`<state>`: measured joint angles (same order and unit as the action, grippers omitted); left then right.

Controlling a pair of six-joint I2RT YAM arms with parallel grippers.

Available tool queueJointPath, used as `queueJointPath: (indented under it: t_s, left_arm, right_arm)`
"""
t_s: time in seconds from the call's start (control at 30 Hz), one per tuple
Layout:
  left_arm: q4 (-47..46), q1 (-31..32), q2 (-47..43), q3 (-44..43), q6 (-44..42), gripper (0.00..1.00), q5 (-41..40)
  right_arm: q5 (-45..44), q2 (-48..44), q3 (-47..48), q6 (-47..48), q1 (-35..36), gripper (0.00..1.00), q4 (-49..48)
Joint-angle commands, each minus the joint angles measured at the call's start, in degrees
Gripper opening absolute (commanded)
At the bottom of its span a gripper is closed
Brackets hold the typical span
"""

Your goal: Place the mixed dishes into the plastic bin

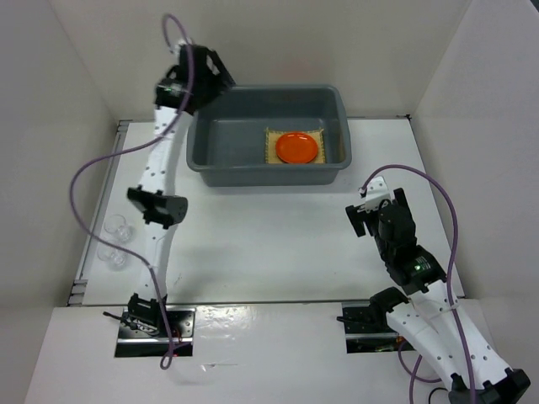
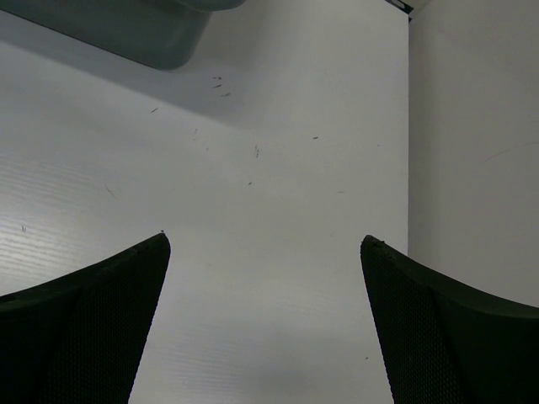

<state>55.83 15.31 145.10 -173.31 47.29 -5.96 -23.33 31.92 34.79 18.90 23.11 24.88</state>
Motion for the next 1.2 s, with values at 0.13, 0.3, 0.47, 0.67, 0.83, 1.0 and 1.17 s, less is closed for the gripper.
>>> queueJointPath:
  t_s: [0.13,0.3,0.47,0.67,0.83,1.0,1.17]
  left_arm:
    - [18.09,-8.18,-30.90,35.42,-2.85,1.00,-22.08]
    - [6.43,-14.25,-51.73,82.16,5.01,1.00,-24.98]
    - [2.44,-23.56,-59.93,94.21,5.89,1.00,-25.85]
    - [-2.73,-31.39,-58.09,98.25,4.05,1.00,-23.32]
    - [-5.46,-34.64,-52.73,98.78,0.79,1.00,-20.77]
    - [-8.99,-36.05,-51.59,102.21,-1.49,1.00,-18.04]
    - [-11.44,-36.05,-49.83,103.35,-2.73,1.00,-18.04]
  right_arm:
    - [0.92,-0.02,-0.42,-0.18,1.14,0.98,-2.30]
    - [1.01,1.12,-0.42,-0.17,3.07,0.98,-2.30]
    - [0.39,1.12,-0.94,-0.17,3.61,0.98,-2.30]
    - [0.92,1.12,-0.95,-0.17,3.61,0.98,-2.30]
    - [0.92,1.65,-0.95,-0.17,3.61,0.98,-2.30]
    - [1.62,1.65,-0.95,-0.17,3.61,0.98,-1.77]
    - [2.15,1.65,-0.95,-0.17,3.61,0.98,-1.77]
